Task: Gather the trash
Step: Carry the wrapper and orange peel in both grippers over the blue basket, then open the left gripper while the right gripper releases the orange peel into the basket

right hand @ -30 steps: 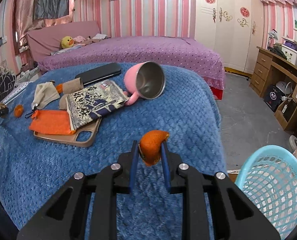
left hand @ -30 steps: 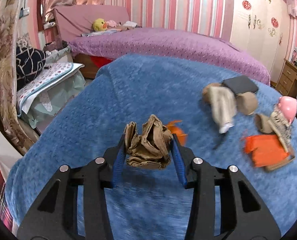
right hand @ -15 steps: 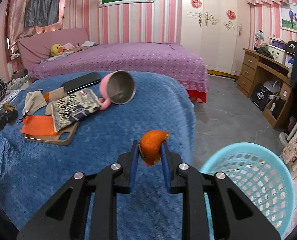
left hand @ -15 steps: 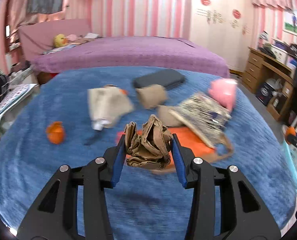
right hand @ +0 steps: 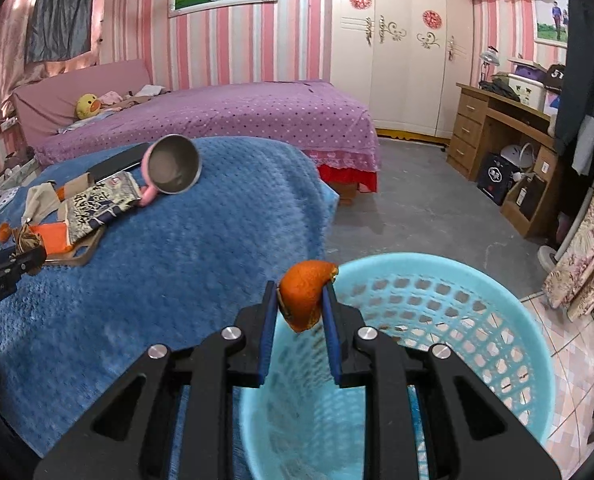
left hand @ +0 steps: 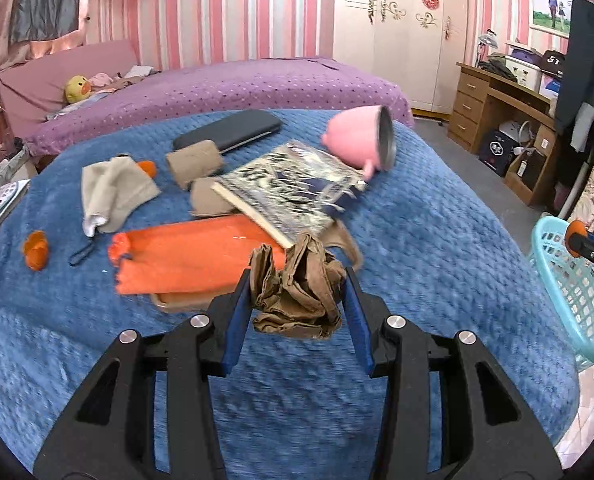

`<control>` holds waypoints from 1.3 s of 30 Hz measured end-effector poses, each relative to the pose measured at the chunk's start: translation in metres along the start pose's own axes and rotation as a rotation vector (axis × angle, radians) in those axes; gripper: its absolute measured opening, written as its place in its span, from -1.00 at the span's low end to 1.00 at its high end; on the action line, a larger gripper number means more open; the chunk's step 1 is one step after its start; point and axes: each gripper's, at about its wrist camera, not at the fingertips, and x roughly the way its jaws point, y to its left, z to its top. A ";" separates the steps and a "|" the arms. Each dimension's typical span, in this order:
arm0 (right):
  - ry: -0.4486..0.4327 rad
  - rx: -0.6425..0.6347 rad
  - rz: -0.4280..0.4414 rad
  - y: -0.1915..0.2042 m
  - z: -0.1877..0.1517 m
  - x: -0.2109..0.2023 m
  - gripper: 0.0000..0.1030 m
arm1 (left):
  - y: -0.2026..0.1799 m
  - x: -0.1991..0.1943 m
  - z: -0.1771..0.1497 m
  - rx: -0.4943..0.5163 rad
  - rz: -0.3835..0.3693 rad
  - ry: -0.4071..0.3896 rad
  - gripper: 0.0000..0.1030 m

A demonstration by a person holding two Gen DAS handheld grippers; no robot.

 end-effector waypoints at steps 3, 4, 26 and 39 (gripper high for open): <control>0.003 0.014 -0.007 -0.012 -0.003 0.001 -0.56 | -0.015 0.002 0.002 0.014 -0.007 -0.003 -0.17; 0.002 0.016 -0.017 -0.018 -0.003 0.001 -0.56 | -0.020 0.003 0.002 0.017 -0.010 -0.003 -0.17; -0.028 0.196 -0.173 -0.150 -0.035 -0.025 -0.56 | -0.256 0.005 0.007 0.200 -0.255 0.006 -0.16; -0.043 0.231 -0.179 -0.165 -0.043 -0.029 -0.56 | -0.269 0.011 0.007 0.231 -0.251 0.013 0.69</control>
